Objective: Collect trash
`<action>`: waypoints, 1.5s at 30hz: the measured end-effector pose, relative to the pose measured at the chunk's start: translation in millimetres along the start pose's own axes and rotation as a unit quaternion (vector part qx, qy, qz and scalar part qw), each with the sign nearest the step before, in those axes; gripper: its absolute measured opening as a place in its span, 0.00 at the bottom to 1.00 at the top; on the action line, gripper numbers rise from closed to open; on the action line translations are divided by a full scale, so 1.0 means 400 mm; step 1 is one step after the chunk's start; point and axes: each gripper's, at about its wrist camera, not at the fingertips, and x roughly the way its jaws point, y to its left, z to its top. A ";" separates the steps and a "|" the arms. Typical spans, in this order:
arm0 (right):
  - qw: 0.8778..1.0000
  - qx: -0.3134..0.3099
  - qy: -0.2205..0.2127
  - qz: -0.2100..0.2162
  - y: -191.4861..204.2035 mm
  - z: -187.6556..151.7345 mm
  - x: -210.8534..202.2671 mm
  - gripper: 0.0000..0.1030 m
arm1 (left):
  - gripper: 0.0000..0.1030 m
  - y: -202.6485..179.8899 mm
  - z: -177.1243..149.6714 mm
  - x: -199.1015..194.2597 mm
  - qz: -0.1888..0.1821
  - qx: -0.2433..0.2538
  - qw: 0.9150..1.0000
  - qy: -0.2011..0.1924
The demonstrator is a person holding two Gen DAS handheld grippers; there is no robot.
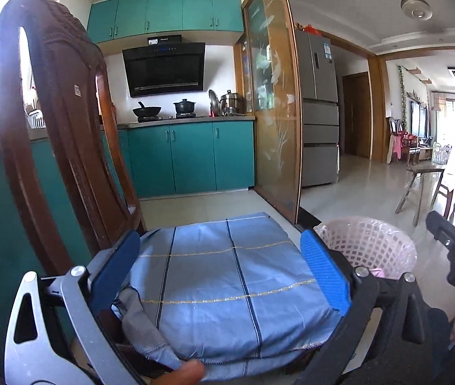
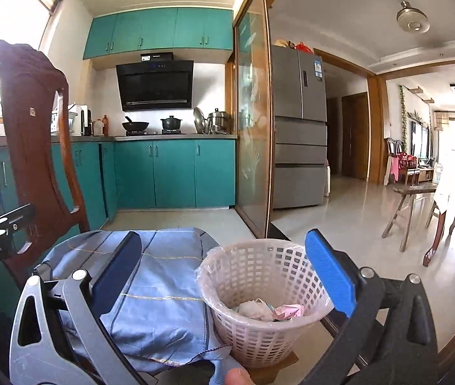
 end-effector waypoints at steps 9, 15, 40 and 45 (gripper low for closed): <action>0.999 -0.019 -0.013 -0.022 0.027 0.015 -0.051 0.97 | 0.97 0.015 0.003 -0.049 -0.016 -0.003 1.000 -0.004; 0.999 -0.033 -0.014 -0.022 0.050 0.016 -0.055 0.97 | 0.97 0.025 0.006 -0.060 -0.022 -0.011 1.000 -0.003; 0.999 -0.028 -0.003 -0.015 0.056 -0.002 -0.037 0.97 | 0.97 0.025 -0.004 -0.039 -0.034 -0.017 0.999 0.015; 1.000 -0.027 -0.002 -0.016 0.055 0.000 -0.035 0.97 | 0.97 0.024 -0.005 -0.039 -0.033 -0.015 0.999 0.014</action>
